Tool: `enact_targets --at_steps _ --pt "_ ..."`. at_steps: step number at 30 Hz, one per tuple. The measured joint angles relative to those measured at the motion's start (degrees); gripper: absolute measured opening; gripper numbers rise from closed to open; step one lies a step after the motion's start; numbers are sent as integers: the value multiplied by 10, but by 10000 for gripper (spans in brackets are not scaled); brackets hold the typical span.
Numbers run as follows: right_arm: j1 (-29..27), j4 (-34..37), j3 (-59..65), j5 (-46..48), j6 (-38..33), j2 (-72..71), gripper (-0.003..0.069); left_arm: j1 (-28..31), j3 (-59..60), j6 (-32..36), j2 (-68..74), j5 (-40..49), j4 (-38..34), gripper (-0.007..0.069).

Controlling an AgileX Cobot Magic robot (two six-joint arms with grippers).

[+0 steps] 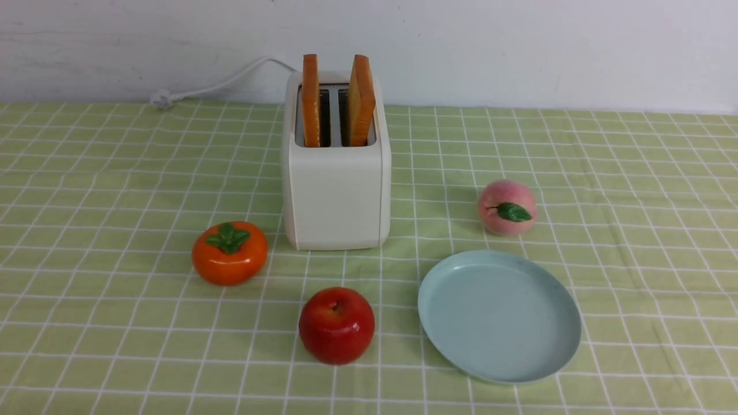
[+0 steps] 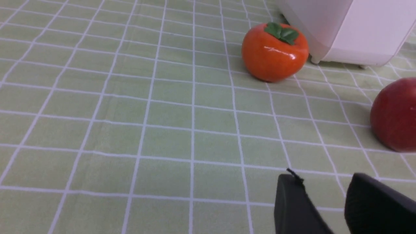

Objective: Take toasted bread from bread machine on green coffee tablecloth place on plate.
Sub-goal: 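Reach for a toast slice standing in the toaster with the left gripper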

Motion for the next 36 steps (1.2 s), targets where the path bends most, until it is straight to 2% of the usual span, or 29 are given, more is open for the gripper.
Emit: enact_targets --at_steps 4,9,14,15,18,19,22,26,27,29,31,32,33,36 --pt "0 0 0 0 0 0 239 0 0 -1 0 -7 -50 238" --pt "0 -1 0 0 0 0 239 0 0 -2 0 -59 -117 238" --pt "0 -33 0 -1 -5 0 239 0 0 -3 0 -144 -251 238" --pt "0 -33 0 -1 -5 0 239 0 0 -3 0 -144 -257 238" --pt "0 -30 0 -8 -2 0 239 0 0 -3 0 -192 -361 238" --pt "0 -30 0 -8 -2 0 239 0 0 -3 0 -192 -361 238" --pt "0 55 4 -29 37 0 239 0 0 -3 0 -224 -465 238" --pt "0 187 5 -78 83 0 239 0 0 -3 0 -258 -549 238" --pt "0 193 5 -84 84 0 239 0 0 -3 0 -260 -549 238" --pt "0 269 5 -127 90 0 239 0 0 10 0 -277 -580 232" --pt "0 292 5 -147 90 0 239 0 -3 24 0 -269 -579 213" --pt "0 311 5 -158 90 0 239 0 -9 38 0 -258 -573 192" --pt "0 330 5 -167 90 0 233 0 -31 75 0 -232 -558 132" --pt "0 341 -24 -124 78 4 185 0 -88 160 8 -183 -525 -1"
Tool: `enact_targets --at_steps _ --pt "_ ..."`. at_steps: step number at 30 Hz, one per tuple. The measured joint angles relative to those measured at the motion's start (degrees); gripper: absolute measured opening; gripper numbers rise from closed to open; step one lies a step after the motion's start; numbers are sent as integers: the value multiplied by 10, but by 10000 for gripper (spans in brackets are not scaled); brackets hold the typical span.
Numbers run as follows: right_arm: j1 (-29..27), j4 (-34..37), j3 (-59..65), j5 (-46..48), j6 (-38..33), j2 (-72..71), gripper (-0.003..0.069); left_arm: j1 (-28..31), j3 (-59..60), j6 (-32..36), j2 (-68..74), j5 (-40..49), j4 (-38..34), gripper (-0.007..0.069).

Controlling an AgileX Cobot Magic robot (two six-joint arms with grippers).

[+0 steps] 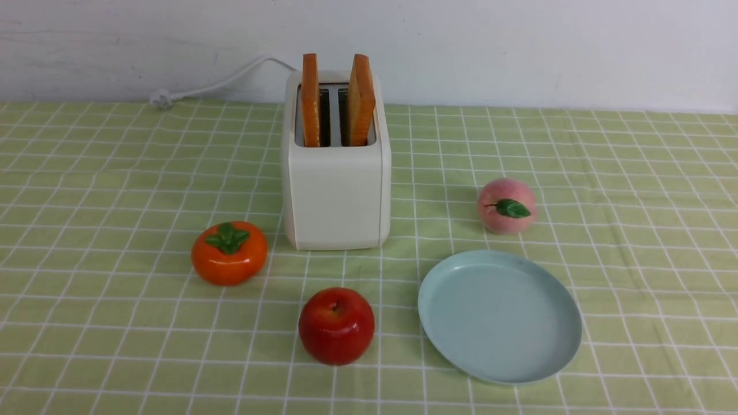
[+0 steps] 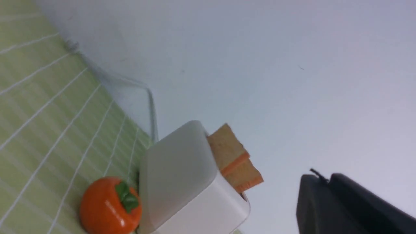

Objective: Take toasted bread from bread machine on green coffee tablecloth place on plate.
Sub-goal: 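Reach for a toast slice standing in the toaster with the left gripper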

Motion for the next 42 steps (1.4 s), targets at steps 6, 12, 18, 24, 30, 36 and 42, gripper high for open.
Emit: enact_targets --at_steps 6,12,18,24,30,36,42 --pt "0 -27 -127 130 -108 100 53 0 -101 163 130 57 28 -13" --pt "0 -64 -281 283 -211 256 0 0 -185 274 329 59 23 -13" --pt "0 -84 -363 310 -240 339 0 0 -288 325 503 123 -22 -13" --pt "0 -58 -377 277 -290 345 0 -69 -359 459 590 114 -127 -13" --pt "29 -28 -328 252 -350 303 0 -194 -385 637 651 9 -264 -13" --pt "42 1 -194 153 -364 185 1 -222 -407 729 718 4 -331 -13" --pt "42 77 -159 49 -414 122 3 -222 -454 748 786 28 -333 -13"
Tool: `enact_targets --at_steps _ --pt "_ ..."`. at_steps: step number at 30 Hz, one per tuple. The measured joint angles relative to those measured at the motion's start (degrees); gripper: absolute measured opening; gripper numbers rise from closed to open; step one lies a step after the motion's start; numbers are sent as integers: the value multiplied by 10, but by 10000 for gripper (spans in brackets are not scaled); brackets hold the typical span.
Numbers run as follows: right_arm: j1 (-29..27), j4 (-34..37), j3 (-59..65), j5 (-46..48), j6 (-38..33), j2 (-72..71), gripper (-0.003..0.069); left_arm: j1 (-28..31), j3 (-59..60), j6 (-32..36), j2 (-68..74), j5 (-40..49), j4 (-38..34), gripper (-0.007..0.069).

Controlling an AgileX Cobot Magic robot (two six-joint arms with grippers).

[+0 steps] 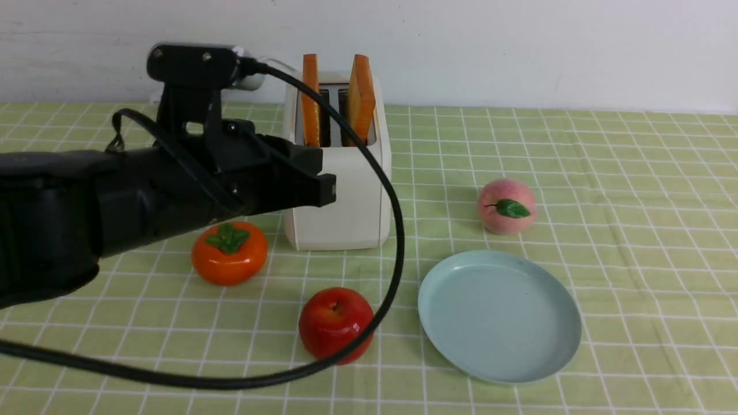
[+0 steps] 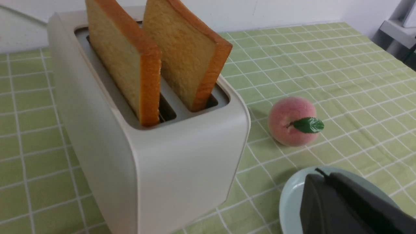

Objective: Take toasted bread from bread machine on green coffee tablecloth place on plate.
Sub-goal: 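Reach for a toast slice standing in the toaster with the left gripper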

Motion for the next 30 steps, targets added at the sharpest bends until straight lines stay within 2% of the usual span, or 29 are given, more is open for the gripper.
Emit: enact_targets --at_steps 6,11,15,17,19,21,24,25,27,30 --pt "0 33 -5 14 -39 19 5 0 -34 31 25 -3 -1 -13" --pt "0 46 -15 22 -52 63 11 0 -50 71 36 -72 -3 -13" --pt "0 47 -26 23 -53 93 15 0 -66 77 67 -82 -6 3" --pt "0 48 -33 25 -54 107 18 0 -84 78 90 -78 -6 43" --pt "0 48 -40 36 -55 122 21 0 -122 78 124 -92 -7 149" --pt "0 48 -41 43 -58 126 22 0 -137 78 134 -106 -7 206" --pt "0 48 -41 61 -74 127 22 0 -177 75 165 -140 -10 374" --pt "0 48 -41 61 -74 127 22 0 -179 74 167 -140 -10 374" --pt "0 48 -41 62 -80 127 22 0 -207 70 191 -153 -11 447" --pt "0 48 -41 63 -82 127 22 0 -249 69 232 -184 -13 470"
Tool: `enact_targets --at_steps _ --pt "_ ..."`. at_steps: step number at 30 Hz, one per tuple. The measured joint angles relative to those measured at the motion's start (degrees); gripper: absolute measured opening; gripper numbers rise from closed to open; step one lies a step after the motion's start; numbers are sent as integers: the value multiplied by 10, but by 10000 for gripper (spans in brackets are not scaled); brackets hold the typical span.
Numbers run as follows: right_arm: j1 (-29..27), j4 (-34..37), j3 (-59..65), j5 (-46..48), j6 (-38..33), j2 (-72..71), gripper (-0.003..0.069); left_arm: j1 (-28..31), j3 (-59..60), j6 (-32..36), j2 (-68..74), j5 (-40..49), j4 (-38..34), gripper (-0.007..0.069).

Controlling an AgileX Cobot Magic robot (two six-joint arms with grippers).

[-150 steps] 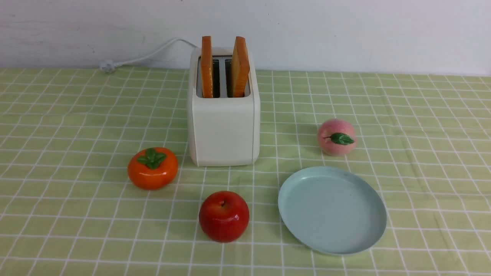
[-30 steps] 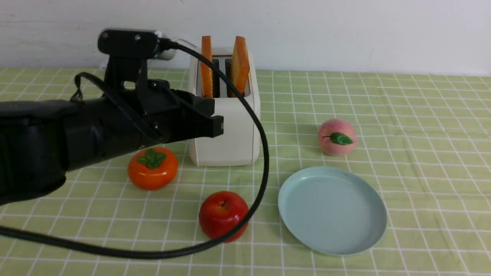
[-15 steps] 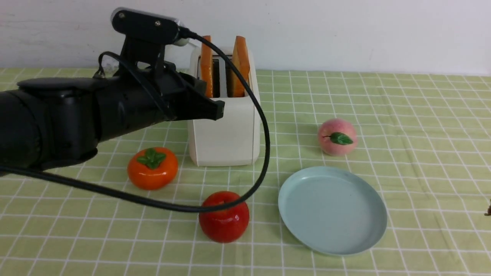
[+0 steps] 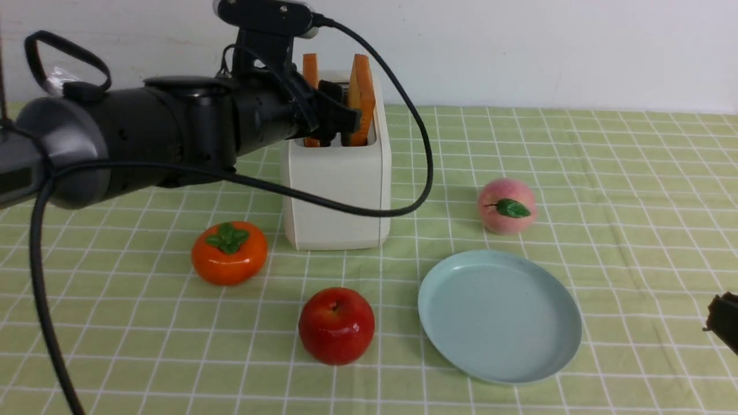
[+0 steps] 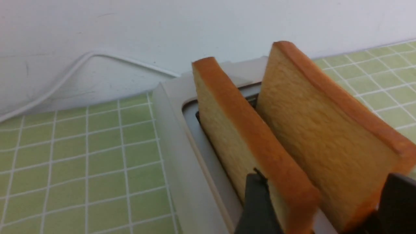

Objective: Take toasted bread from bread machine on green coffee tablecloth place on plate.
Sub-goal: 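Reach for a toast slice standing in the toaster with the left gripper, then place the slice of bread on the plate with the left gripper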

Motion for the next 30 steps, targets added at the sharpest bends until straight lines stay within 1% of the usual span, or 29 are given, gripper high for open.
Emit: enact_targets --at_steps 2,5,6,7,8,9,12,14,16,24,28,30 --pt "0 0 0 1 -1 0 22 0 -23 -1 24 -9 -2 463" --pt "0 1 0 2 -2 0 24 0 -54 -1 57 -8 -4 433" --pt "0 1 0 2 -2 0 25 0 -62 -1 64 -7 -4 418" --pt "0 2 0 2 -2 0 27 0 -73 -1 75 -9 -4 386" --pt "0 2 0 2 -2 0 27 0 -74 -1 76 -9 -4 380" --pt "0 2 0 2 -2 0 30 0 -82 -1 82 -15 -4 331" --pt "0 2 0 1 -2 0 33 0 -85 -1 85 -24 -4 237" --pt "0 2 0 -2 -3 0 33 0 -85 -1 85 -29 -5 155" --pt "0 2 0 -6 -4 0 33 0 -85 -1 85 -31 -6 109" --pt "0 2 0 -7 -13 0 35 0 -91 -1 64 -50 -11 106" --pt "0 10 -9 -7 -16 0 34 0 -92 -1 -6 -52 -12 106" --pt "0 12 -20 -7 -18 0 34 0 -96 -1 -65 -43 -12 106"
